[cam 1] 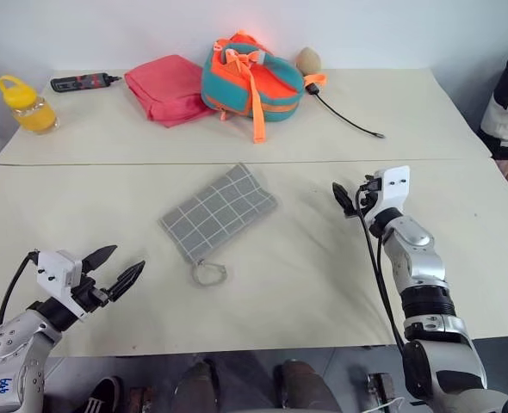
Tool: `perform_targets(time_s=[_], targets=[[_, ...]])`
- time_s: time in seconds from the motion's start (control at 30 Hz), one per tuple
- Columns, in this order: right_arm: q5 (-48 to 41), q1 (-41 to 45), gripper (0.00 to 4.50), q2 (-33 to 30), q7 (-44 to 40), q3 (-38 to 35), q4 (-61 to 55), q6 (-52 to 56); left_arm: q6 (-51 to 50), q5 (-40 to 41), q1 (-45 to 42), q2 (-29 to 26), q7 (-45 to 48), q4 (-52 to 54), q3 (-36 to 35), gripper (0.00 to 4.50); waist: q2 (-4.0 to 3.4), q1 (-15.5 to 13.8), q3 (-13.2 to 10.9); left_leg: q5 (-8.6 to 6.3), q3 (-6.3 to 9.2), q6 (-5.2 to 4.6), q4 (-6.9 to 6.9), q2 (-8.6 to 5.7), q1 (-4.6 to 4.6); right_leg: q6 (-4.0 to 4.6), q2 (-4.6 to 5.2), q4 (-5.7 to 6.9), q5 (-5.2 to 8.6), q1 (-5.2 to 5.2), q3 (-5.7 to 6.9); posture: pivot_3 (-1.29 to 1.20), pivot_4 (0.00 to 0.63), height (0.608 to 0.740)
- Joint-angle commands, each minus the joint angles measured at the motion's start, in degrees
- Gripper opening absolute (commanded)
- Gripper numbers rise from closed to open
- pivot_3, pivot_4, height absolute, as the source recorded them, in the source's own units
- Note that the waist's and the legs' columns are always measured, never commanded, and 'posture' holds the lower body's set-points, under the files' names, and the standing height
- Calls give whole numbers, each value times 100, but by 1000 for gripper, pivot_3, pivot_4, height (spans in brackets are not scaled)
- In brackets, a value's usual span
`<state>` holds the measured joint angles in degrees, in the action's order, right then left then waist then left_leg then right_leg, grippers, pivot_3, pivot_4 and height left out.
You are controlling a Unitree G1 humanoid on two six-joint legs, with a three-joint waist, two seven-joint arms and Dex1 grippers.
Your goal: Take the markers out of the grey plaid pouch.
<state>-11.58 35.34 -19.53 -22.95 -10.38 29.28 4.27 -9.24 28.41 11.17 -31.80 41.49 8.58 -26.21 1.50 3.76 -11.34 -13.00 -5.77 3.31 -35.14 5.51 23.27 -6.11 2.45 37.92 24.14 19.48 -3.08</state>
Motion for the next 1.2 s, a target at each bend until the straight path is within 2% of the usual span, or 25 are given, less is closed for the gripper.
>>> perform_targets(time_s=[0.03, 0.3, 0.47, 0.57, 0.63, 0.77, 0.93, 1.07, 1.2], targets=[[-21, -19, 4500, -15, -22, -25, -179, -131, 197, 2, -4, 18, 34, 124, -37, 3831, 0, 20, 0, 0, -5, 0, 0, 2, -1, 0, -2, 0, 0, 2, -10, 0, 150, 740], [33, -1, 4500, 66, -152, 226, -353, -131, 400, -170, -92, 1, -39, 142, 15, 3831, 0, 122, 0, -2, -27, 1, -1, 7, -3, 0, -9, 0, -1, 10, -32, 0, 150, 740], [6, 31, 4500, 403, -326, 553, -773, -153, 672, -377, -164, -16, -52, 115, 96, 3831, 0, 152, 0, -5, -40, 5, -1, 20, -4, 3, -18, 6, -2, 23, -36, 0, 150, 740], [39, 108, 3872, 781, -376, 829, -924, -137, 841, -546, -251, 7, -132, 67, 200, 3888, 1, 153, 1, -6, -41, 7, -1, 20, -5, 2, -18, 7, -3, 22, -35, 0, 150, 740], [194, 165, 3264, 913, -339, 979, -892, -215, 976, -675, -279, -11, -151, 25, 266, 3888, 2, 150, 1, -6, -41, 7, -2, 21, -5, 2, -17, 8, -3, 23, -35, 0, 150, 740], [448, 501, 1741, 1507, -86, 1329, -475, -462, 1819, -1311, -322, -122, -141, -117, 428, 3888, 2, 148, 2, -7, -47, 6, -3, 20, -4, 1, -15, 12, -4, 29, -33, 0, 150, 740], [1129, 827, 40, 1682, 148, 1806, 263, -875, 2676, -1975, -359, -321, -204, -348, 569, 3888, 17, 167, 10, -8, -64, 7, -3, 23, -5, 1, -13, 40, -4, 52, -30, 0, 150, 740], [1735, 973, 40, 1617, 57, 2322, 804, -1169, 3176, -2433, -432, -434, -427, -602, 647, 3888, 22, 177, 13, -9, -95, 6, -3, 23, -4, 1, -4, 62, -5, 77, -37, 0, 150, 740], [1796, 972, 40, 1629, 4, 2365, 973, -1162, 3534, -2745, -442, -520, -535, -851, 801, 3888, 27, 236, 17, -9, -103, 6, -4, 30, -4, 1, -4, 80, -5, 90, -44, 0, 150, 740]])
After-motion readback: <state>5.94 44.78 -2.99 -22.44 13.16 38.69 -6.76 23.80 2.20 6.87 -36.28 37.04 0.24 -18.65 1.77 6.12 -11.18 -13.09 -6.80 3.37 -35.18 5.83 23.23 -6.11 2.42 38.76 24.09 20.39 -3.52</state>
